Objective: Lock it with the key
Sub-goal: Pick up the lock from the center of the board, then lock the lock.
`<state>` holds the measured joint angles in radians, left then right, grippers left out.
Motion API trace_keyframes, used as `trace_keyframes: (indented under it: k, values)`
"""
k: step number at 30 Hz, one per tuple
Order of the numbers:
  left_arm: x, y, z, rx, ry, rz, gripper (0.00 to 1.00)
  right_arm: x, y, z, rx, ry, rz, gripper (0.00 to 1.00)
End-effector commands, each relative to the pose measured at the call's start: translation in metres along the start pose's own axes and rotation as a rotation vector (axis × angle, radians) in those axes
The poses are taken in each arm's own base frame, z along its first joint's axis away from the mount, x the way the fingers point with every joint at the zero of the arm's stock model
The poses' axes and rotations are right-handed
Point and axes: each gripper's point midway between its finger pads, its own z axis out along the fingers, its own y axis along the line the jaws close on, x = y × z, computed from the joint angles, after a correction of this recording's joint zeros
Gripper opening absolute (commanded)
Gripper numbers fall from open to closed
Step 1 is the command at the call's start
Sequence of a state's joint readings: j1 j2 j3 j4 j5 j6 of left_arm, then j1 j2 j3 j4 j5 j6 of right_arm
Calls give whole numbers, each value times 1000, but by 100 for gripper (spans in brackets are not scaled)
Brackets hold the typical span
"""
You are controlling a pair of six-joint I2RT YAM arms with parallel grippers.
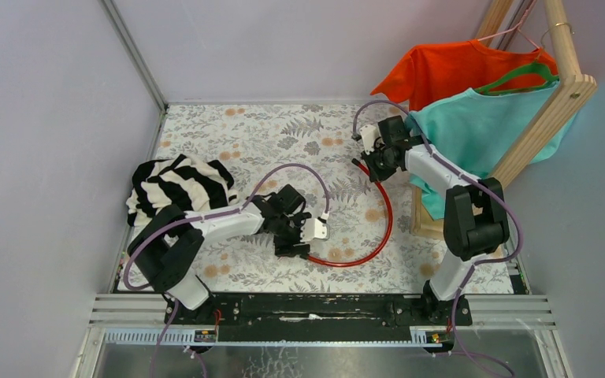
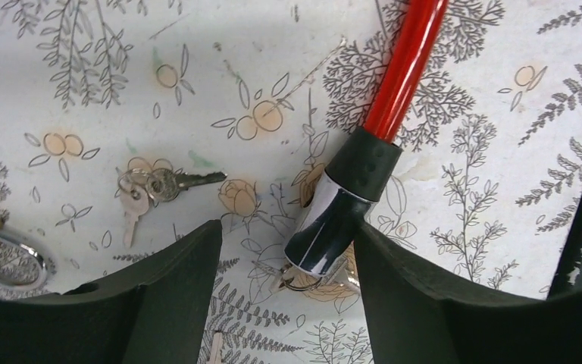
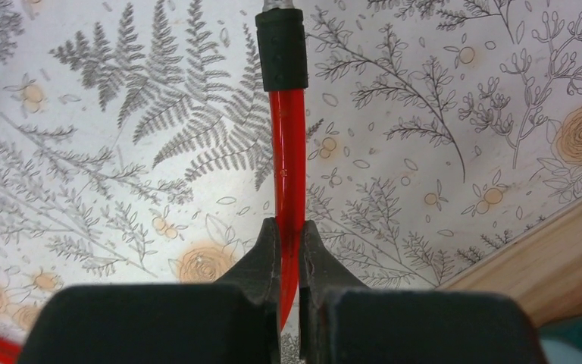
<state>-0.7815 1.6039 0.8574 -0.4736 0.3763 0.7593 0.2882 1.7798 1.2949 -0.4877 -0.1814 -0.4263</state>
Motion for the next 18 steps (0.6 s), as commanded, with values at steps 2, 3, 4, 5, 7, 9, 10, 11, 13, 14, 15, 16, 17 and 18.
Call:
trace_keyframes:
  k: [2, 3, 4, 5, 7, 9, 10, 11, 13, 14, 15, 16, 17, 18]
  values:
    - [12, 23, -1, -144, 12, -4, 70, 7, 28, -22, -81, -35, -41, 0]
    - [13, 25, -1, -161, 13, -6, 70, 10, 31, -26, -82, -38, -44, 0]
    - [13, 29, -2, -180, 14, -3, 70, 12, 34, -29, -87, -43, -48, 0]
    - [13, 31, -2, -194, 13, 0, 70, 20, 39, -29, -105, -35, -49, 0]
    - [11, 37, -3, -217, 8, 1, 70, 27, 49, -32, -134, -38, -63, 0]
    - [9, 38, -2, -215, 6, 6, 68, 32, 59, -34, -166, -44, -78, 0]
    - [9, 38, -2, -209, 7, 6, 65, 33, 65, -35, -187, -49, -87, 0]
    - [9, 37, -1, -199, 10, 5, 62, 35, 70, -37, -207, -53, -98, 0]
    - [11, 34, 1, -178, 18, 9, 58, 37, 82, -39, -251, -60, -119, 0]
    - [11, 34, 2, -175, 21, 10, 56, 38, 88, -40, -273, -62, -129, 0]
    - [14, 33, 3, -173, 26, 10, 55, 38, 94, -41, -297, -68, -139, 0]
    - [14, 33, 3, -175, 29, 11, 54, 40, 101, -41, -323, -69, -146, 0]
    - [16, 34, 4, -181, 30, 11, 54, 41, 108, -41, -347, -74, -152, 0]
    - [16, 35, 3, -188, 28, 10, 54, 41, 113, -41, -370, -78, -152, 0]
